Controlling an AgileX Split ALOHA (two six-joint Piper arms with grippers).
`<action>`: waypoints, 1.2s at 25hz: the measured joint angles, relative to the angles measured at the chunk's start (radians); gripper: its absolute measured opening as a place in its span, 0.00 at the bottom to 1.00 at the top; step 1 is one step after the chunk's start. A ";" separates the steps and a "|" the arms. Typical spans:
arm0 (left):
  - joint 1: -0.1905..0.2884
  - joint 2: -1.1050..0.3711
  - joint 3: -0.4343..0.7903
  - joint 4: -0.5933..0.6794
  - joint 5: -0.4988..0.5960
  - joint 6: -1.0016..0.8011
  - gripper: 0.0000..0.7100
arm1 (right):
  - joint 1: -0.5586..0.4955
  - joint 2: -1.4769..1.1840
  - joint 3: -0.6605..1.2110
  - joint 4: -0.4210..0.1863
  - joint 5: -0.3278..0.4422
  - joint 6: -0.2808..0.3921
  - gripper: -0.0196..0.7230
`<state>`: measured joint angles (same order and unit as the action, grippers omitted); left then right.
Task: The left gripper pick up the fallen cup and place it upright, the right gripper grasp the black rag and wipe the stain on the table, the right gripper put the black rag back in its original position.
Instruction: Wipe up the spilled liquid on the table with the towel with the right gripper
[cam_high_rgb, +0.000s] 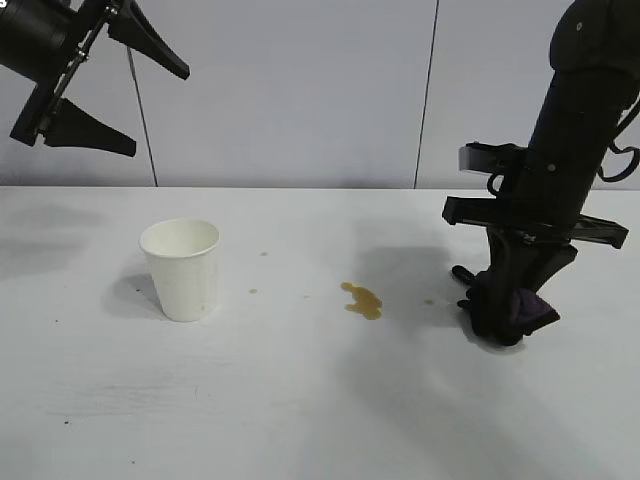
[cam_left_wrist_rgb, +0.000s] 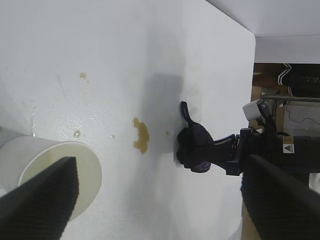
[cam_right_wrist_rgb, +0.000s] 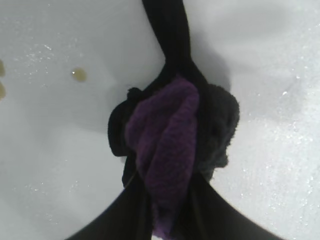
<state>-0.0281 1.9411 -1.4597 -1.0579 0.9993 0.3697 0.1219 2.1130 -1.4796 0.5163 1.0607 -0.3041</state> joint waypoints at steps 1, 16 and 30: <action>0.000 0.000 0.000 0.000 0.000 0.000 0.90 | 0.010 0.000 -0.008 0.032 0.001 -0.026 0.15; 0.000 0.000 0.000 0.000 0.018 0.000 0.90 | 0.253 0.047 -0.128 0.055 -0.148 -0.059 0.15; 0.000 0.000 0.000 0.000 0.041 0.000 0.90 | 0.250 0.118 -0.133 -0.133 -0.163 0.082 0.15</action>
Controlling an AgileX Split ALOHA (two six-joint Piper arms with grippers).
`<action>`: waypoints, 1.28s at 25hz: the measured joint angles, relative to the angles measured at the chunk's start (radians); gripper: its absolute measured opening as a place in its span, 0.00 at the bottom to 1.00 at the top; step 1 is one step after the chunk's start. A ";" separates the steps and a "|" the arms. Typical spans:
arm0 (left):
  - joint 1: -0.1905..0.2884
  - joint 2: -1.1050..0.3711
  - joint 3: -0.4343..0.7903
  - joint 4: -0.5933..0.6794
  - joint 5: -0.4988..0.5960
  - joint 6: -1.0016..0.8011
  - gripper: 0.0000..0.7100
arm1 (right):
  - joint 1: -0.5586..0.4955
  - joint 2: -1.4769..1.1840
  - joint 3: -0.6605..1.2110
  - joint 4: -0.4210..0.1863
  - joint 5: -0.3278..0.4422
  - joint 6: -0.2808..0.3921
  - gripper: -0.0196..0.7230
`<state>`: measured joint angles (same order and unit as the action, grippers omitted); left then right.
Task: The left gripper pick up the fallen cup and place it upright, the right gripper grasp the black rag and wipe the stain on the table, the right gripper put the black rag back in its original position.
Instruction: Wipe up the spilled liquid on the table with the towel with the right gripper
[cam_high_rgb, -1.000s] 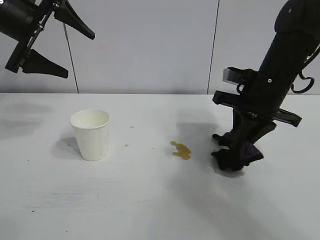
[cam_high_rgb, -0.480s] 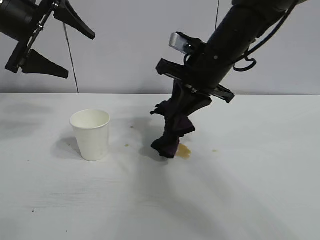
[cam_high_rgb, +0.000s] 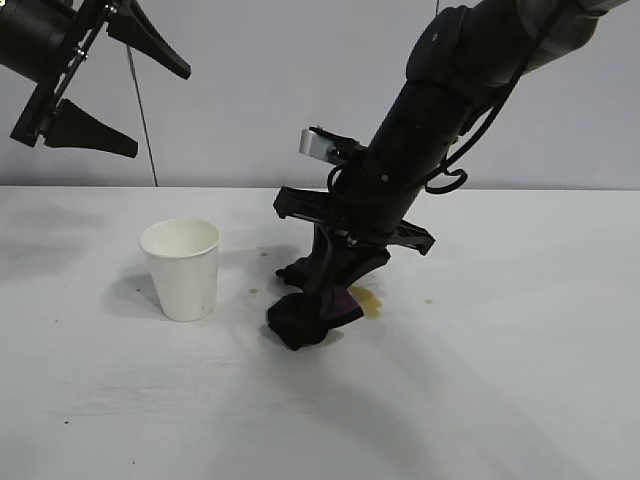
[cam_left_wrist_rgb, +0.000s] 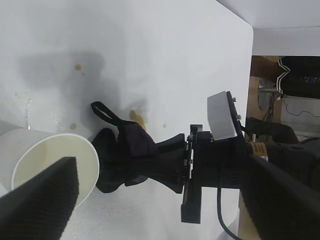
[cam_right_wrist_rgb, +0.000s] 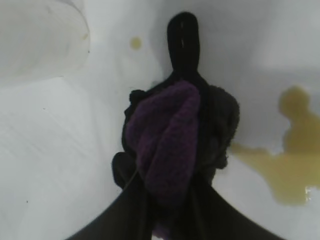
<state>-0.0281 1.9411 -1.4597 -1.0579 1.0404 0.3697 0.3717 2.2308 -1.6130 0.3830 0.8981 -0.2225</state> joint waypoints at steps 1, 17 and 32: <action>0.000 0.000 0.000 0.000 0.001 0.000 0.90 | -0.007 0.000 -0.006 -0.016 0.005 0.013 0.15; 0.000 0.000 0.000 0.000 0.003 0.000 0.90 | -0.053 0.019 -0.097 -0.116 0.096 0.061 0.15; 0.000 0.000 0.000 0.000 0.003 0.000 0.90 | -0.015 0.029 -0.100 -0.312 0.143 0.156 0.15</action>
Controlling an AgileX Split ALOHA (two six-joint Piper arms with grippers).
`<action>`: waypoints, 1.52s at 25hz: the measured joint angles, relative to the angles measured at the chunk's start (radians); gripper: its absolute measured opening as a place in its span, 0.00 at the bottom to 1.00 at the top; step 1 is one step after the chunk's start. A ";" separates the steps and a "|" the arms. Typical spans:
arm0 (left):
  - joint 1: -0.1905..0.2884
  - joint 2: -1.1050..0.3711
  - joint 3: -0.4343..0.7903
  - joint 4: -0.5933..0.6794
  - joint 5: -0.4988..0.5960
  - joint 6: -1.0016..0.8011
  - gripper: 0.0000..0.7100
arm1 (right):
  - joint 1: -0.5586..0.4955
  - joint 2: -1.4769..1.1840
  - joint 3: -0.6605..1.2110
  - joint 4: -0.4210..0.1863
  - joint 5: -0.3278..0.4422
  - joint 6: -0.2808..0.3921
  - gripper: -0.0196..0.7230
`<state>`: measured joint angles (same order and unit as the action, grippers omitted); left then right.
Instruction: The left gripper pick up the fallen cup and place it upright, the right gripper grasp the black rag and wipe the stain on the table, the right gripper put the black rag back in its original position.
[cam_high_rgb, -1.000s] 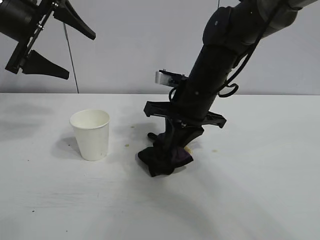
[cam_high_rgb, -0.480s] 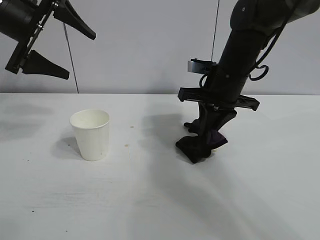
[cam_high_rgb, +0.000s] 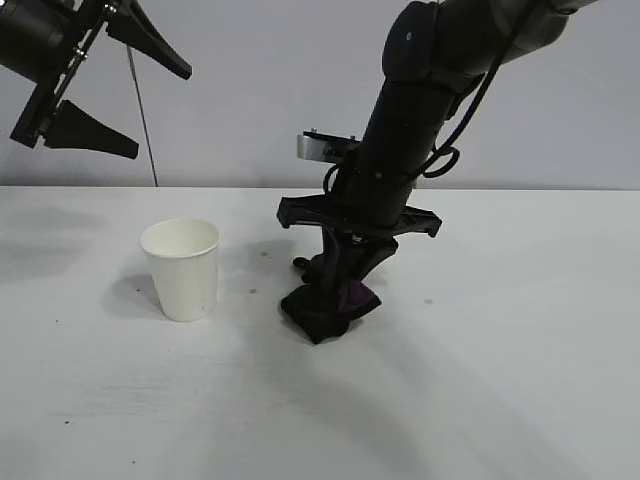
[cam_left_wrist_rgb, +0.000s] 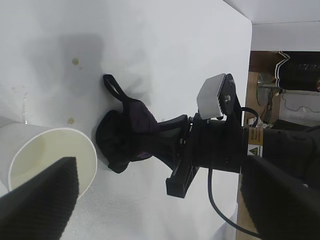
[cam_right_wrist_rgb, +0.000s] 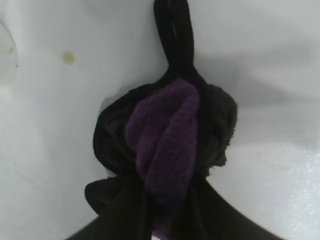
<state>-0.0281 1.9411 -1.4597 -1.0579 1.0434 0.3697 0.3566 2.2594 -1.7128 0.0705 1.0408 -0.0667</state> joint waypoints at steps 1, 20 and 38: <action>0.000 0.000 0.000 0.000 0.000 0.000 0.90 | -0.014 0.000 -0.001 -0.007 0.013 0.005 0.15; 0.000 0.000 0.000 0.000 0.000 0.000 0.90 | -0.134 -0.009 -0.003 -0.083 0.109 0.029 0.15; 0.000 0.000 0.000 0.000 0.000 0.000 0.90 | -0.134 -0.132 -0.209 0.157 0.169 0.033 0.95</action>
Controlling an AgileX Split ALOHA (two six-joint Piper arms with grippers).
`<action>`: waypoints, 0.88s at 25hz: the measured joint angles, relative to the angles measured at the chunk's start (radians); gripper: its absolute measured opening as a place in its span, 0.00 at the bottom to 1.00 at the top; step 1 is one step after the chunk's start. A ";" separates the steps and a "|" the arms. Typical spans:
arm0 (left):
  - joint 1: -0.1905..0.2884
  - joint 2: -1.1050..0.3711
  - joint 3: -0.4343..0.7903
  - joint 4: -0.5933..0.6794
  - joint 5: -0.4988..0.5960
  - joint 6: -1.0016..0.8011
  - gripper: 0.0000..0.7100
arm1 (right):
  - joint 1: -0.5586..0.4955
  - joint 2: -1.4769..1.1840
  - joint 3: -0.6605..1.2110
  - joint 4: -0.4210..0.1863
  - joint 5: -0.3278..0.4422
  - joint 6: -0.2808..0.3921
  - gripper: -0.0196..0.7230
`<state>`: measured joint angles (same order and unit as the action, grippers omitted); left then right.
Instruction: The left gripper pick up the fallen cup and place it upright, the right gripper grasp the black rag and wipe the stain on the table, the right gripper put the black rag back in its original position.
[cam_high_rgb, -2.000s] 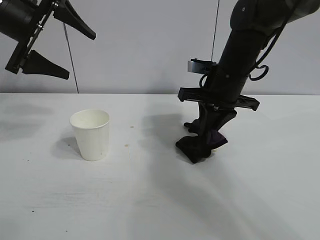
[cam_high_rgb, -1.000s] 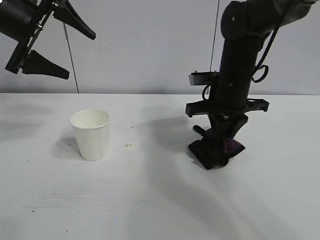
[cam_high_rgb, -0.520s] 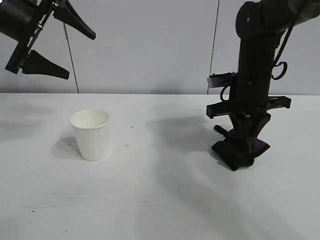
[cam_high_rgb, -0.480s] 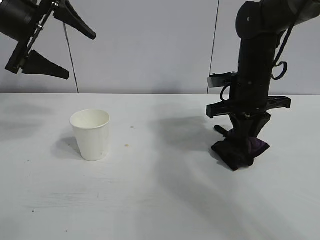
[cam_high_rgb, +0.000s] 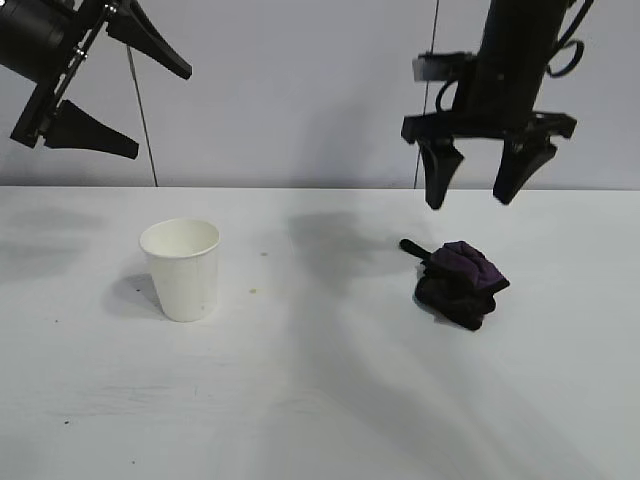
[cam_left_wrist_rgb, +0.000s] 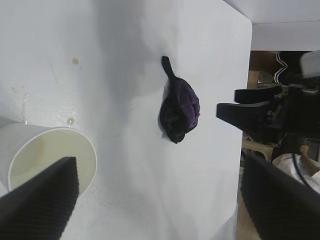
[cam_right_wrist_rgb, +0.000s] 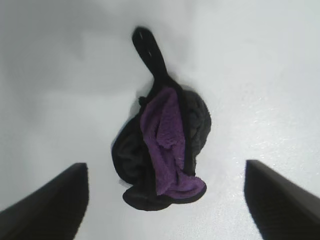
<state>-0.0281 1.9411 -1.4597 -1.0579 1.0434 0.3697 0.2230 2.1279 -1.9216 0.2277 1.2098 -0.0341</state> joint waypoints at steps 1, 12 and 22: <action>0.000 0.000 0.000 0.000 0.000 0.000 0.90 | 0.000 0.001 0.000 0.052 -0.003 -0.006 0.95; 0.000 0.000 0.000 0.025 0.000 0.000 0.90 | -0.113 0.001 0.000 0.534 -0.006 -0.117 0.96; 0.000 0.000 0.000 0.026 0.014 0.002 0.90 | -0.126 0.001 0.000 0.630 0.003 -0.134 0.96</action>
<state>-0.0281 1.9411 -1.4597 -1.0323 1.0574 0.3717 0.0973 2.1292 -1.9216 0.8572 1.2125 -0.1685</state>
